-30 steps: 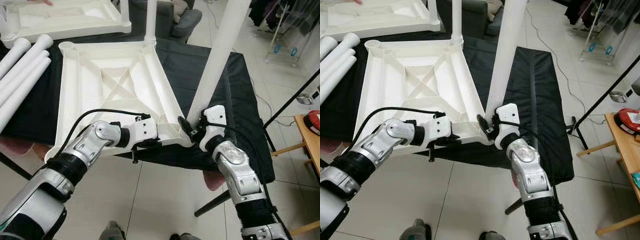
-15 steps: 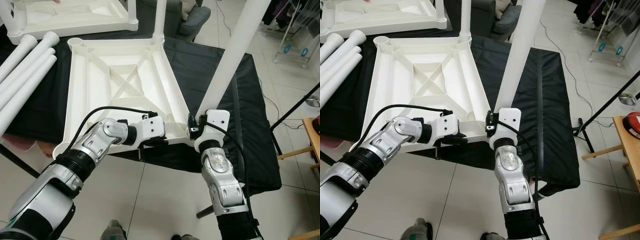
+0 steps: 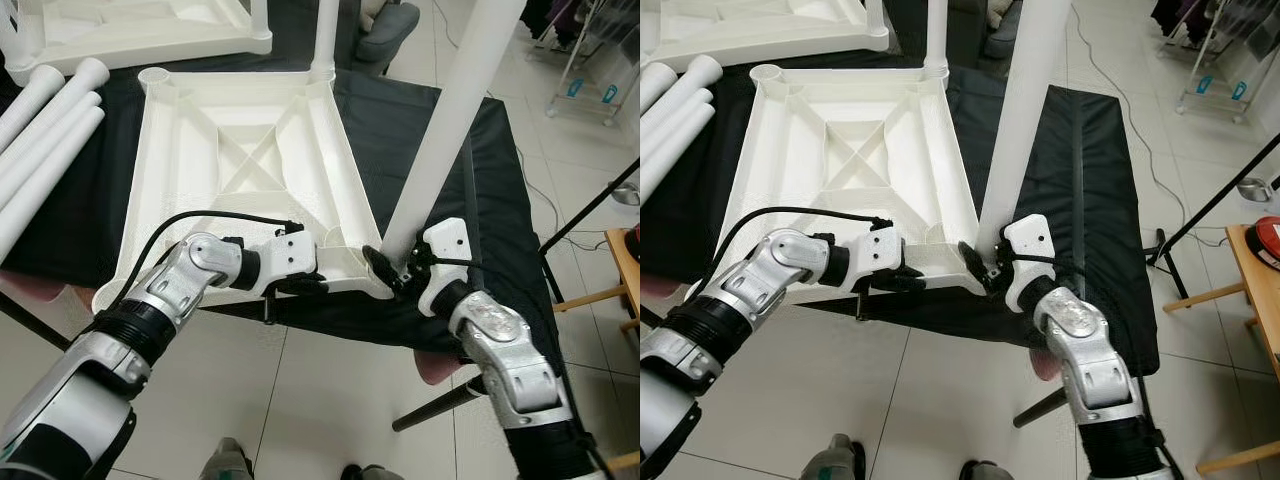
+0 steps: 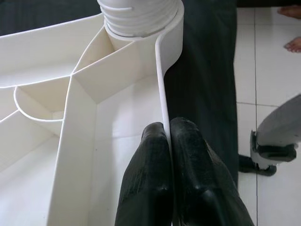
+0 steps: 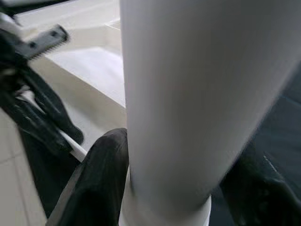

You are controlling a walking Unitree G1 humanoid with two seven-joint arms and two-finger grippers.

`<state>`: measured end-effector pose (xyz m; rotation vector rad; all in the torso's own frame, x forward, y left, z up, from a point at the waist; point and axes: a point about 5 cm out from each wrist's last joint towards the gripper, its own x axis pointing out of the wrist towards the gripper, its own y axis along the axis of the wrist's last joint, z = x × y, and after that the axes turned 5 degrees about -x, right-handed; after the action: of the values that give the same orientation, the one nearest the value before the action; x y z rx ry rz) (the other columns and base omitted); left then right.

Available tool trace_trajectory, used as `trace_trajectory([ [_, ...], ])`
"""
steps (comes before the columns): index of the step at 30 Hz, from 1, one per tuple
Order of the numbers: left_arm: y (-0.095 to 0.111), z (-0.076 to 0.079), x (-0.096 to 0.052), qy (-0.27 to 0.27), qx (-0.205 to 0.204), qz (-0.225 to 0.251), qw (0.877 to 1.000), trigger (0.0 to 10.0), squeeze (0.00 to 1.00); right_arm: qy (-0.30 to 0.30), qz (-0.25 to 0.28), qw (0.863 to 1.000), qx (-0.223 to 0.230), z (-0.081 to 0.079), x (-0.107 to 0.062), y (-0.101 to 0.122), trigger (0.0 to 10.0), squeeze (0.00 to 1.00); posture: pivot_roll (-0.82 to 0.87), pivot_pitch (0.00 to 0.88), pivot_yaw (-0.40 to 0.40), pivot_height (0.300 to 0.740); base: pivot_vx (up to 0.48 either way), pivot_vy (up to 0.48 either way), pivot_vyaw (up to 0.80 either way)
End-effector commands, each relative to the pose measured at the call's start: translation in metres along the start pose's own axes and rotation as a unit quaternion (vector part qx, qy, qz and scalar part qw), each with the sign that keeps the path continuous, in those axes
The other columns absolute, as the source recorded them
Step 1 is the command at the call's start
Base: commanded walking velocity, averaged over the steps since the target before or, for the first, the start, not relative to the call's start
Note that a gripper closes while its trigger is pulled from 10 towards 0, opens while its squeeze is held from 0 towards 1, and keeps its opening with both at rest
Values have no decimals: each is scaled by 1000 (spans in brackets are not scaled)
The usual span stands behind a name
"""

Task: Building children table

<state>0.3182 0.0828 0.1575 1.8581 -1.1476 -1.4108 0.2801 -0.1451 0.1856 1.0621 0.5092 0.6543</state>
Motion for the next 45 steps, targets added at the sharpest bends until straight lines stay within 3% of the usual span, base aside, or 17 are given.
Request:
trace_trajectory([
  [1, 5, 24, 12, -127, 35, 5, 991, 10000, 0, 101, 38, 994, -23, -12, 8, 16, 10000, 0, 167, 149, -63, 740, 0, 0, 0],
  [11, 3, 45, -1, -184, 57, -5, 981, 10000, 0, 203, 24, 979, 8, -12, 23, 8, 10000, 0, 180, 160, -63, 740, 0, 0, 0],
  [12, 4, 44, -1, -179, 56, -4, 982, 10000, 0, 199, 21, 980, 15, -16, 27, 5, 3373, 0, 189, 163, -67, 740, 0, 0, 0],
  [13, 4, 43, 0, -175, 56, -3, 983, 10000, 0, 197, 19, 980, 19, -19, 30, 3, 3373, 0, 189, 163, -67, 740, 0, 0, 0],
  [14, 6, 41, 1, -170, 56, 0, 984, 10000, 0, 163, 4, 986, 29, -20, 36, -3, 0, 0, 189, 165, -68, 740, 0, 0, 0],
  [20, 10, 37, 3, -156, 55, 8, 986, 10000, 0, 81, -34, 994, 58, -19, 46, -17, 0, 0, 188, 167, -69, 740, 0, 0, 0],
  [21, 14, 33, 5, -147, 55, 14, 988, 10000, 0, -6, -69, 994, 79, -13, 48, -27, 0, 0, 184, 175, -72, 740, 0, 0, 0],
  [25, 29, 17, 16, -127, 59, 33, 990, 10000, 0, -300, -167, 934, 102, 1, 33, -51, 0, 0, 175, 179, -69, 740, 0, 0, 0],
  [27, 29, 17, 16, -127, 59, 33, 990, 10000, 0, -300, -167, 934, 102, 1, 33, -51, 0, 0, 175, 179, -69, 740, 0, 0, 0],
  [28, 34, 12, 22, -125, 62, 39, 989, 10000, 0, -374, -178, 904, 104, -5, 25, -50, 0, 0, 166, 182, -65, 740, 0, 0, 0],
  [30, 39, 8, 27, -124, 66, 44, 989, 10000, 0, -424, -188, 878, 117, -13, 20, -50, 0, 0, 162, 182, -62, 740, 0, 0, 0],
  [36, 44, 3, 31, -126, 71, 47, 988, 10000, 0, -432, -172, 875, 135, -24, 27, -45, 0, 0, 153, 182, -50, 740, 0, 0, 0],
  [37, 44, 2, 31, -127, 71, 46, 988, 10000, 0, -425, -152, 882, 136, -24, 32, -39, 10000, 0, 153, 182, -50, 740, 0, 0, 0],
  [38, 43, 3, 30, -130, 70, 45, 988, 10000, 0, -409, -117, 895, 133, -21, 35, -29, 10000, 1000, 153, 182, -50, 740, 0, 0, 0],
  [42, 38, 6, 27, -138, 67, 41, 987, 10000, 0, -318, -6, 939, 131, -14, 44, 3, 10000, 1000, 153, 182, -50, 740, 0, 0, 0],
  [43, 37, 9, 26, -142, 67, 40, 987, 10000, 0, -256, 31, 957, 129, -14, 45, 15, 10000, 0, 160, 181, -52, 740, 0, 0, 0],
  [45, 35, 11, 25, -147, 66, 39, 986, 10000, 0, -207, 59, 969, 120, -15, 44, 24, 10000, 0, 160, 181, -52, 740, 0, 0, 0],
])
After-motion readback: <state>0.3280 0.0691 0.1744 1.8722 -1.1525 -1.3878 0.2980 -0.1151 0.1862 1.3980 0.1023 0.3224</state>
